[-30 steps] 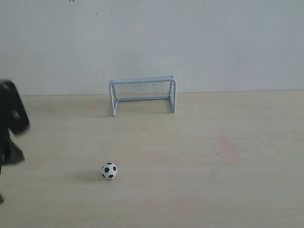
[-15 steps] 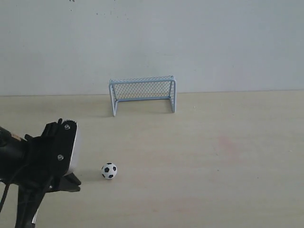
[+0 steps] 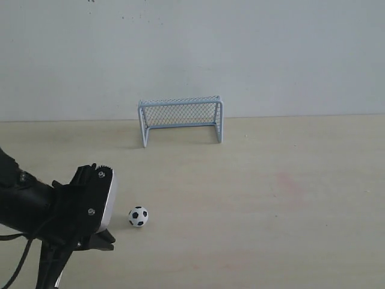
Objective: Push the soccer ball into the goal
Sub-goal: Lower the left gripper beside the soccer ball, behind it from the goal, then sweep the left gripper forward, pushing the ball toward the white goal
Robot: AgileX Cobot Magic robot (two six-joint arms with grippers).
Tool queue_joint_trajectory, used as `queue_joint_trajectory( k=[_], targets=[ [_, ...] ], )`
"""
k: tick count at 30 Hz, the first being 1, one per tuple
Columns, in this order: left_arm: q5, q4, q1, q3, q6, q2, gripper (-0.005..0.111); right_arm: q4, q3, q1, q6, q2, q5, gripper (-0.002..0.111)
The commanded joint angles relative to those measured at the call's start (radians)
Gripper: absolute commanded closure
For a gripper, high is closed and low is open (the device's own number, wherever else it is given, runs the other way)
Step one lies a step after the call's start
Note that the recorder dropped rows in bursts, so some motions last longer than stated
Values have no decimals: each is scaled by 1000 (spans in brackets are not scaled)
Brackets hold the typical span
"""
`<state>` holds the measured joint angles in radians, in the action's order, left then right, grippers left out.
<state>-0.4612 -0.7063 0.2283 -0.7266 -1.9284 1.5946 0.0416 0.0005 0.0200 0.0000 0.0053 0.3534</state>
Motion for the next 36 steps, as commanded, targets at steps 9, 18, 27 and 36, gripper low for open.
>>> queue_joint_trajectory(
  k=[9, 18, 27, 36],
  targets=[
    [-76, 67, 5, -191, 55, 168, 102, 0, -1, 2, 0, -5, -5, 108],
    [-189, 366, 5, -278, 325, 217, 102, 0, -1, 2, 0, -5, -5, 108],
    [-332, 410, 5, -367, 400, 253, 102, 0, -1, 2, 0, -5, -5, 108],
    [-359, 420, 5, -422, 404, 332, 102, 0, -1, 2, 0, -5, -7, 108]
  ],
)
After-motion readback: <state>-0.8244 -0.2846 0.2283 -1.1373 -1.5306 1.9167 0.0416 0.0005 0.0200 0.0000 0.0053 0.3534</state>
